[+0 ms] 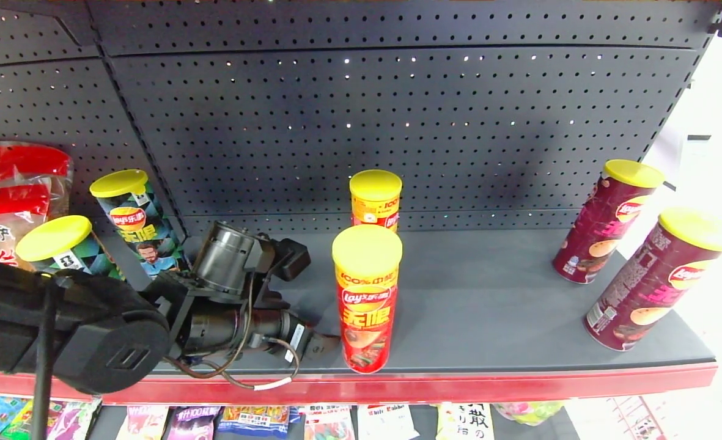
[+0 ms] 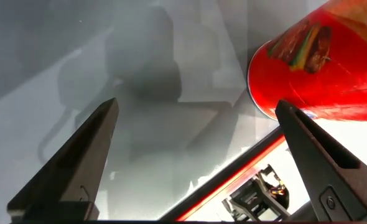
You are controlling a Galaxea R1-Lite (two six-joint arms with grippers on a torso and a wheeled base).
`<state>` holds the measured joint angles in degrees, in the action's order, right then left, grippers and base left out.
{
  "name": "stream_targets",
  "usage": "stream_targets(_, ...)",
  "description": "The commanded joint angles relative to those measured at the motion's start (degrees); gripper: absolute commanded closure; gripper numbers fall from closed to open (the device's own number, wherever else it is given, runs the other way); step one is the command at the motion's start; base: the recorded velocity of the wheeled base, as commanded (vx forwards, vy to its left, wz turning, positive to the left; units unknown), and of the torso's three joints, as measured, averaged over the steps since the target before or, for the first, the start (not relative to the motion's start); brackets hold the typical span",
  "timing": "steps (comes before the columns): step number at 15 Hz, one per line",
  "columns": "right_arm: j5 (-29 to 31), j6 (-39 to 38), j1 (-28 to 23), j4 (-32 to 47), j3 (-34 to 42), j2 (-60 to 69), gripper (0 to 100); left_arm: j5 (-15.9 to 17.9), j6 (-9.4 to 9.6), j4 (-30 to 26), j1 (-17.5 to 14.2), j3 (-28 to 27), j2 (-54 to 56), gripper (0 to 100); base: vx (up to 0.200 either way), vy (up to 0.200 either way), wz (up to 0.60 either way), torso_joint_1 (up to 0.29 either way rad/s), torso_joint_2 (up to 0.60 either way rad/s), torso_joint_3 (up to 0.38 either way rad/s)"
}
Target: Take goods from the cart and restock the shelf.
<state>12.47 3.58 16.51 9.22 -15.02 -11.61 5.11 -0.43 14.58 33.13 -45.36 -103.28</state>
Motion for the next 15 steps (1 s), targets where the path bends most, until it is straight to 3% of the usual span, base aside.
stream_targets(1, 0.01, 0.02, 0.02, 0.01, -0.01, -0.17, 0, -0.01, -0.1, -0.17, -0.26, 1.15, 2.03, 0, 0.0, 0.0, 0.0, 0.0, 0.0, 0.0)
stream_targets(3, 0.01, 0.02, 0.02, 0.01, 0.08, -0.17, 0, -0.01, -0.1, -0.17, -1.58, 3.26, 5.28, 0, 0.0, 0.0, 0.0, 0.0, 0.0, 0.0)
stream_targets(7, -2.98, 1.07, 0.19, 0.01, 0.34, -0.7, 0, 0.08, -0.01, -0.78, -6.77, 10.29, 23.47, 0, 0.0, 0.0, 0.0, 0.0, 0.0, 0.0)
stream_targets(9, -3.07, 1.25, 0.19, -0.08, -0.19, -2.98, 0, -0.01, 0.08, -8.52, -8.09, 13.02, 39.29, 0, 0.0, 0.0, 0.0, 0.0, 0.0, 0.0)
stream_targets(11, -2.98, 1.25, 0.19, -0.08, -0.54, -5.88, 0, -0.8, 0.16, -22.14, -8.17, 12.4, 55.03, 0, 0.0, 0.0, 0.0, 0.0, 0.0, 0.0)
stream_targets(12, -2.8, 1.25, 0.11, -0.08, -0.54, -6.41, 0, -1.68, 0.16, -25.57, -8.52, 12.14, 59.07, 0, 0.0, 0.0, 0.0, 0.0, 0.0, 0.0)
stream_targets(13, -2.28, 1.25, -0.16, 0.01, -0.54, -7.12, 0, -6.25, 0.16, -34.53, -11.25, 11.17, 68.74, 0, 0.0, 0.0, 0.0, 0.0, 0.0, 0.0)
stream_targets(14, -2.01, 1.25, -0.16, 0.01, -0.54, -7.29, 0, -7.57, -0.01, -36.55, -12.22, 11.17, 71.02, 0, 0.0, 0.0, 0.0, 0.0, 0.0, 0.0)
stream_targets(15, 0.62, 1.25, -1.65, 0.01, -1.68, -8.61, 0, -11.88, -1.86, -44.29, -16.08, 11.44, 80.34, 0, 0.0, 0.0, 0.0, 0.0, 0.0, 0.0)
